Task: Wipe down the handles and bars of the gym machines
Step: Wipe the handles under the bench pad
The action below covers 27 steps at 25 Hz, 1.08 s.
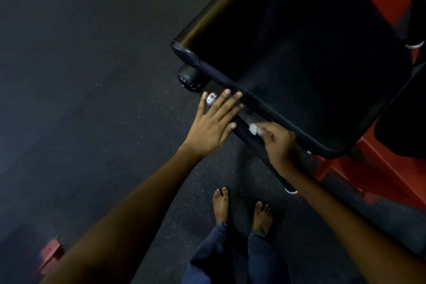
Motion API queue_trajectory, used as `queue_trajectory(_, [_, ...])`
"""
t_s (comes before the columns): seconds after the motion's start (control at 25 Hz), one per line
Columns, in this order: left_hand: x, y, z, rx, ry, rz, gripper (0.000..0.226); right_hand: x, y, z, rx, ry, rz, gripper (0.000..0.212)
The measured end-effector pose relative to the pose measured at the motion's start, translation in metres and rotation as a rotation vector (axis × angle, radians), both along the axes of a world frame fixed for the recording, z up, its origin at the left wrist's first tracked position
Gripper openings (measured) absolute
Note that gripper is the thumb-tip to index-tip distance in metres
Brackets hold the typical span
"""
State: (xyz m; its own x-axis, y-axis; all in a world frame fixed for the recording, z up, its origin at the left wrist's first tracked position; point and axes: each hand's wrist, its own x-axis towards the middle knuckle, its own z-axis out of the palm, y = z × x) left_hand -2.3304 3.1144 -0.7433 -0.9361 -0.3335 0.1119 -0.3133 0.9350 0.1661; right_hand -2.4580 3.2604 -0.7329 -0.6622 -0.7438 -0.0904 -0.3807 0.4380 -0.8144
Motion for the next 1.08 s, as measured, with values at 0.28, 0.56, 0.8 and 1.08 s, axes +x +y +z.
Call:
queue_trajectory(0.28, [0.0,0.008,-0.007,-0.013,-0.002,0.036,0.06,0.009,0.049,-0.002,0.011,-0.015,-0.023,0.021])
queue_trajectory(0.56, [-0.003,0.008,-0.011,-0.027,0.071,0.051,0.058,0.022,-0.004,0.011,-0.158,0.24,0.239,0.027])
queue_trajectory(0.8, [-0.005,0.015,-0.015,-0.026,0.113,0.11,0.056,0.023,0.091,-0.016,-0.102,0.295,0.21,0.023])
queue_trajectory(1.08, [-0.005,0.017,-0.017,-0.047,0.163,0.106,0.05,0.035,0.04,-0.008,-0.12,0.182,0.131,0.029])
